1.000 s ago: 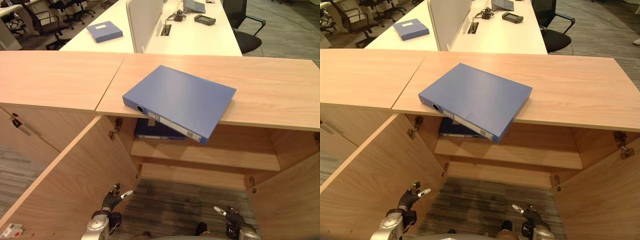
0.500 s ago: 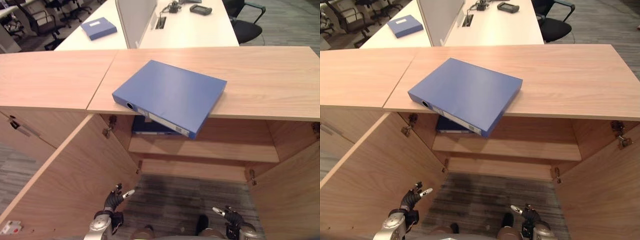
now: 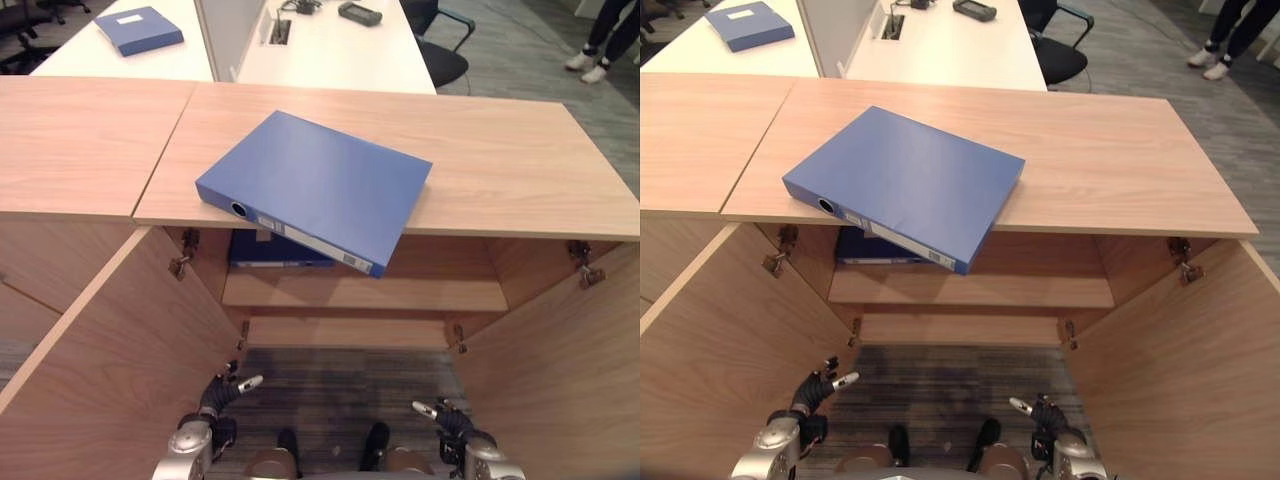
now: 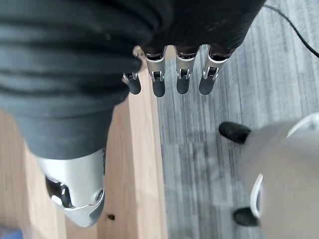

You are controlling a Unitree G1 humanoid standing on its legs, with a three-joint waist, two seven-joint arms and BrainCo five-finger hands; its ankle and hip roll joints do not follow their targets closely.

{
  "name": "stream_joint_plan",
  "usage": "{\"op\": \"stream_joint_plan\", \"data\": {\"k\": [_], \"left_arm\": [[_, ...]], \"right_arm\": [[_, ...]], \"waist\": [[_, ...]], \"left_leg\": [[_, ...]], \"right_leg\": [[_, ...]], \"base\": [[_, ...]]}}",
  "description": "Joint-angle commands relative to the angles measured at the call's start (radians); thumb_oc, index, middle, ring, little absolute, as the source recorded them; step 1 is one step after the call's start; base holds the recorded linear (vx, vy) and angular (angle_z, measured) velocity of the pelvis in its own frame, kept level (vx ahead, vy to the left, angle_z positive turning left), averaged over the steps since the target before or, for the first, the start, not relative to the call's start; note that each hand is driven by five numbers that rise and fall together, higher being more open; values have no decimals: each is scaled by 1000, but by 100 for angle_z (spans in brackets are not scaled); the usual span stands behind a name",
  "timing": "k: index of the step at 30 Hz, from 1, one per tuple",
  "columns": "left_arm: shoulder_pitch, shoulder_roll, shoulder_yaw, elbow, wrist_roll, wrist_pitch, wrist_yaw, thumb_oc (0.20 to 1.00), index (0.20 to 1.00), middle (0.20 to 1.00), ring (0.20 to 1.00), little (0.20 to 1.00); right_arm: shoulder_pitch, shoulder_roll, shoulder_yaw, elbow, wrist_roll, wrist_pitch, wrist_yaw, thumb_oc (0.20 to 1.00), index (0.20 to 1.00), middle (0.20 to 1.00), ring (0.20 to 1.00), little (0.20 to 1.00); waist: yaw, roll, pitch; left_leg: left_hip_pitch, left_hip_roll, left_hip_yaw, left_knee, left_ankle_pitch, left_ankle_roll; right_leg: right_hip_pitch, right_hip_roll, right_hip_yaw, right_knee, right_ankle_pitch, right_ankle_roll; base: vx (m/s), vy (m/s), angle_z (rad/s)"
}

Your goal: Put the empty folder in the office cabinet

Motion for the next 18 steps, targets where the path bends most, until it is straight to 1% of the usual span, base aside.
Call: {"op": "stream_joint_plan", "data": {"k": [1,3,4,5,6,7,8,9,10,12,13,16,17,18], "left_arm": [[-3,6,35,-46,16,-36,11,1000,1000,1000,1000,1000],[3,12,42,-43,10,-39,10,1000,1000,1000,1000,1000],[1,16,40,-43,9,-41,12,1000,1000,1000,1000,1000],[-2,18,37,-37,19,-41,17,1000,1000,1000,1000,1000],[-1,19,36,-42,20,-46,17,1000,1000,1000,1000,1000],[-4,19,36,-41,26,-49,18,1000,1000,1000,1000,1000],[-3,10,40,-27,25,-51,20,1000,1000,1000,1000,1000],[-3,9,40,-27,25,-51,20,1000,1000,1000,1000,1000],[-3,7,43,-23,20,-51,22,1000,1000,1000,1000,1000],[0,-2,49,-21,6,-53,24,1000,1000,1000,1000,1000],[3,-11,49,-22,-1,-56,25,1000,1000,1000,1000,1000],[4,-20,47,-21,1,-56,25,1000,1000,1000,1000,1000],[6,-26,47,-18,0,-56,27,1000,1000,1000,1000,1000],[6,-26,47,-18,0,-56,27,1000,1000,1000,1000,1000]], "right_arm": [[-12,-2,-9,-42,-19,-9,3,1000,1000,1000,1000,1000],[-4,2,-22,-49,-8,-13,-1,1000,1000,1000,1000,1000],[-2,3,-24,-52,-6,-13,-2,1000,1000,1000,1000,1000],[2,0,-23,-57,-9,-13,-1,1000,1000,1000,1000,1000],[6,2,-21,-59,-5,-11,2,1000,1000,1000,1000,1000],[11,3,-17,-56,-5,-13,3,1000,1000,1000,1000,1000],[14,4,-13,-47,-11,-12,3,1000,1000,1000,1000,1000],[14,3,-13,-47,-11,-12,3,1000,1000,1000,1000,1000],[11,0,-10,-40,-15,-10,4,1000,1000,1000,1000,1000],[16,-4,-4,-39,-23,-9,7,1000,1000,1000,1000,1000],[20,-11,1,-44,-29,-11,8,1000,1000,1000,1000,1000],[21,-17,-1,-41,-28,-12,7,1000,1000,1000,1000,1000],[24,-21,-9,-39,-20,-14,3,1000,1000,1000,1000,1000],[25,-21,-9,-39,-19,-14,3,1000,1000,1000,1000,1000]], "waist": [[15,20,7],[26,21,2],[25,15,-1],[19,9,-5],[11,-1,-16],[15,-9,-29],[25,-19,-48],[25,-18,-49],[26,-16,-55],[28,-13,-63],[31,-11,-67],[27,-4,-68],[24,1,-71],[23,1,-70]], "left_leg": [[18,30,-74,23,-57,-54],[21,39,-76,13,-62,-64],[17,38,-87,5,-59,-71],[14,33,-105,0,-58,-77],[16,27,-114,-3,-56,-84],[13,22,-113,-10,-56,-89],[17,22,-103,-20,-51,-100],[17,22,-103,-21,-50,-100],[15,30,-104,-25,-42,-107],[16,45,-111,-40,-29,-121],[18,59,-117,-51,-19,-134],[22,72,-124,-59,-9,-145],[25,84,-127,-67,-1,-156],[26,85,-128,-68,-1,-156]], "right_leg": [[12,-85,12,168,4,93],[52,-177,-2,108,20,93],[75,-199,1,64,25,87],[88,-196,41,6,19,80],[99,-176,113,-61,8,80],[120,-162,145,-123,-10,81],[143,-161,122,-172,14,90],[144,-161,121,-175,16,90],[146,-155,111,-188,20,91],[169,-134,97,-227,3,86],[193,-118,74,-252,-14,81],[212,-103,59,-277,-26,74],[228,-86,45,-299,-38,69],[229,-85,44,-300,-38,68]], "base": [[36,-94,5],[29,-122,6],[66,-169,-1],[114,-167,7],[133,-169,11],[117,-197,16],[63,-143,17],[46,-144,14],[40,-106,-7],[63,-166,-16],[49,-161,-3],[21,-97,12],[20,-101,5],[26,-90,0]]}}
